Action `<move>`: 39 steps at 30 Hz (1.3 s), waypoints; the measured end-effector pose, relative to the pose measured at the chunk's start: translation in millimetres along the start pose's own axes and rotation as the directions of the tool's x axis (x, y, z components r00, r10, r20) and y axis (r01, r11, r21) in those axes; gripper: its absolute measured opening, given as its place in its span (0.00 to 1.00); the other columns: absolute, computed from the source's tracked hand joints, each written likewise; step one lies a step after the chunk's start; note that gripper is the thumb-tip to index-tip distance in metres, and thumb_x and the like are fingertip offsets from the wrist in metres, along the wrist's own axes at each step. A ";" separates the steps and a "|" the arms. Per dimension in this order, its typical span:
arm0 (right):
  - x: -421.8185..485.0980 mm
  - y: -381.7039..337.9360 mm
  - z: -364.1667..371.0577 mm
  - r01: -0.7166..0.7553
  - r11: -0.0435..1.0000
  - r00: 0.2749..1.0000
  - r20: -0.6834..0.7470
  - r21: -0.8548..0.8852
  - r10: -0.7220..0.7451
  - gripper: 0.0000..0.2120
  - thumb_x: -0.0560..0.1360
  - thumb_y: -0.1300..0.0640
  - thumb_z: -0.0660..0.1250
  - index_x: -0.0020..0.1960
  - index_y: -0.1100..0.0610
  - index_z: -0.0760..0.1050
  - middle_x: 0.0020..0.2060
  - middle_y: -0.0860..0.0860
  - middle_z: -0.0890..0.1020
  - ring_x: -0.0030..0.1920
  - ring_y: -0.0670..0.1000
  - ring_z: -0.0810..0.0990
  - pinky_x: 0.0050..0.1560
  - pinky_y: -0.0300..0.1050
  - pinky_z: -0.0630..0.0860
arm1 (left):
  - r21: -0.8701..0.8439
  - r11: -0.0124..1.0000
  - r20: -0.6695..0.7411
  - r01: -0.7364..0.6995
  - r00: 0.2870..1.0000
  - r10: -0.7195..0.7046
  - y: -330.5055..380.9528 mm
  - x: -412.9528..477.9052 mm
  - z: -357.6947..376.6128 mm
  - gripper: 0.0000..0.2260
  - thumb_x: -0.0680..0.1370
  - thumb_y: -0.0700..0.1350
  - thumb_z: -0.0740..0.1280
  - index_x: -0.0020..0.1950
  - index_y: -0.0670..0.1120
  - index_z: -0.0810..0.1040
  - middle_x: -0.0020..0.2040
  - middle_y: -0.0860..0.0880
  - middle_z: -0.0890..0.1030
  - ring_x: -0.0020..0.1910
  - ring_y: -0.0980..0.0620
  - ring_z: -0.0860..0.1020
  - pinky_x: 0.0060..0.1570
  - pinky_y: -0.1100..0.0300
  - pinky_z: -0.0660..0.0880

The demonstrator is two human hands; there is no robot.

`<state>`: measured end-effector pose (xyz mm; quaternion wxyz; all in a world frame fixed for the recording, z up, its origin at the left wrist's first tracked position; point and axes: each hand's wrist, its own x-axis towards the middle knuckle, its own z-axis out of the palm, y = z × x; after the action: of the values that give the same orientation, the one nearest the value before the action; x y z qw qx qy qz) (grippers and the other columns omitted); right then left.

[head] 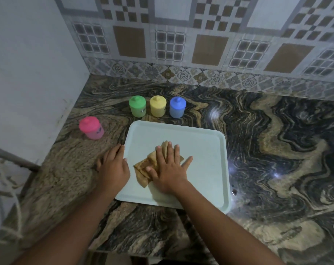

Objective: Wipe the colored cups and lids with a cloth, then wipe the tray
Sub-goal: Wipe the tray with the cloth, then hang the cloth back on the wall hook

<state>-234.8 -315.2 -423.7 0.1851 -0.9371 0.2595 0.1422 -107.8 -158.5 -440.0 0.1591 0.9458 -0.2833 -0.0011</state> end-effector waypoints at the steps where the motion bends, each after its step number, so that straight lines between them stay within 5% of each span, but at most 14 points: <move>1: -0.9 1.2 -7.4 0.005 1.000 1.000 0.022 0.023 -0.006 0.39 0.79 0.29 0.43 0.82 0.46 0.35 0.81 0.53 0.35 0.80 0.60 0.32 0.69 0.81 0.37 | -0.035 0.999 -0.066 -0.012 0.998 0.009 3.3 0.0 -3.5 0.19 0.78 0.46 0.62 0.68 0.46 0.76 0.68 0.47 0.75 0.67 0.43 0.71 0.64 0.39 0.66; 4: 1.6 11.1 -35.7 -0.016 0.993 1.000 0.001 0.116 0.016 0.35 0.81 0.36 0.53 0.83 0.48 0.46 0.82 0.52 0.52 0.81 0.59 0.52 0.72 0.74 0.56 | -0.172 0.978 -0.151 -0.115 0.985 0.090 24.0 2.2 -15.6 0.15 0.78 0.50 0.62 0.60 0.48 0.81 0.59 0.49 0.79 0.59 0.45 0.77 0.56 0.43 0.75; 7: 15.0 24.5 -53.5 0.024 0.992 0.980 -0.200 0.124 0.001 0.22 0.82 0.46 0.59 0.75 0.49 0.69 0.68 0.53 0.76 0.67 0.60 0.75 0.61 0.55 0.76 | -0.230 0.970 0.044 -0.082 0.995 0.094 49.0 1.6 -18.7 0.16 0.78 0.50 0.66 0.63 0.47 0.80 0.61 0.48 0.79 0.60 0.45 0.77 0.57 0.48 0.77; 12: 36.5 30.5 -57.2 0.156 0.985 0.980 -0.134 0.076 -0.145 0.27 0.79 0.51 0.63 0.78 0.47 0.66 0.69 0.56 0.75 0.66 0.62 0.73 0.61 0.55 0.76 | -0.039 0.999 0.216 0.008 0.976 0.001 72.4 -4.5 -13.2 0.22 0.77 0.59 0.64 0.67 0.51 0.74 0.61 0.50 0.78 0.61 0.44 0.74 0.57 0.47 0.75; 15: 44.9 31.9 -49.5 0.162 0.987 0.978 -0.133 -0.014 -0.162 0.19 0.79 0.48 0.63 0.69 0.48 0.76 0.68 0.55 0.73 0.65 0.60 0.72 0.58 0.53 0.76 | 0.006 0.998 0.181 0.068 0.981 -0.068 78.9 -2.3 -10.6 0.18 0.76 0.58 0.65 0.63 0.52 0.76 0.58 0.51 0.79 0.60 0.45 0.74 0.56 0.49 0.74; 18: 47.6 32.0 -50.9 0.186 0.980 0.972 -0.162 0.073 -0.172 0.11 0.77 0.50 0.67 0.57 0.51 0.82 0.62 0.53 0.78 0.62 0.58 0.74 0.55 0.51 0.77 | -0.004 0.990 0.177 0.140 0.975 -0.137 85.9 -0.5 -11.0 0.09 0.76 0.57 0.66 0.52 0.55 0.78 0.53 0.52 0.79 0.57 0.46 0.74 0.52 0.51 0.72; 22: 42.7 38.7 -61.5 0.224 0.956 0.969 -0.149 0.191 -0.198 0.04 0.74 0.53 0.72 0.48 0.51 0.84 0.50 0.50 0.85 0.52 0.55 0.82 0.50 0.46 0.78 | -0.172 0.972 0.202 0.157 0.972 -0.121 78.7 -2.6 -12.3 0.05 0.76 0.55 0.68 0.43 0.57 0.74 0.45 0.56 0.80 0.51 0.50 0.76 0.51 0.51 0.74; 26: 29.0 40.5 -84.9 0.375 0.854 0.917 -0.281 0.362 -0.283 0.02 0.74 0.56 0.74 0.45 0.49 0.82 0.41 0.47 0.85 0.45 0.50 0.83 0.49 0.49 0.80 | -0.447 0.887 0.166 0.115 0.985 -0.044 70.1 -11.3 -46.8 0.06 0.75 0.49 0.72 0.43 0.55 0.76 0.38 0.55 0.81 0.41 0.56 0.80 0.45 0.49 0.79; 31: 22.4 -1.6 -135.6 0.716 0.584 0.680 -0.569 0.382 -0.461 0.09 0.76 0.66 0.71 0.48 0.52 0.78 0.42 0.46 0.82 0.42 0.50 0.82 0.41 0.54 0.80 | -0.526 0.849 -0.074 -0.044 0.997 0.006 48.6 -10.8 -134.0 0.10 0.75 0.43 0.72 0.50 0.56 0.75 0.44 0.57 0.81 0.45 0.60 0.80 0.45 0.60 0.78; 34: 28.5 -52.7 -173.4 0.866 0.450 0.453 -0.721 0.217 -0.525 0.12 0.74 0.74 0.69 0.47 0.58 0.83 0.45 0.52 0.81 0.45 0.49 0.81 0.44 0.46 0.80 | -0.375 0.904 -0.263 -0.206 0.959 0.109 36.5 -3.8 -207.3 0.08 0.76 0.39 0.70 0.47 0.51 0.75 0.43 0.57 0.78 0.44 0.60 0.79 0.43 0.63 0.75; 37: 36.0 -110.5 -210.6 0.952 0.304 0.227 -0.775 0.047 -0.590 0.13 0.78 0.69 0.64 0.53 0.60 0.86 0.48 0.55 0.79 0.49 0.48 0.80 0.49 0.36 0.77 | -0.179 0.930 -0.386 -0.320 0.893 0.232 20.8 5.6 -277.5 0.08 0.76 0.32 0.68 0.48 0.44 0.81 0.47 0.52 0.79 0.49 0.58 0.78 0.49 0.64 0.75; 39: 38.2 -148.5 -236.6 0.973 0.226 0.175 -0.768 0.040 -0.616 0.13 0.79 0.64 0.63 0.56 0.59 0.85 0.50 0.51 0.77 0.51 0.41 0.77 0.49 0.32 0.74 | -0.052 0.938 -0.426 -0.342 0.857 0.289 7.2 10.2 -320.4 0.11 0.77 0.31 0.66 0.54 0.42 0.83 0.51 0.49 0.80 0.50 0.58 0.78 0.52 0.70 0.73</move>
<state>-82.9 -313.0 -186.2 0.3887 -0.8077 -0.2371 -0.3745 -73.6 -73.4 -132.8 0.2725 0.8531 -0.3940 0.2066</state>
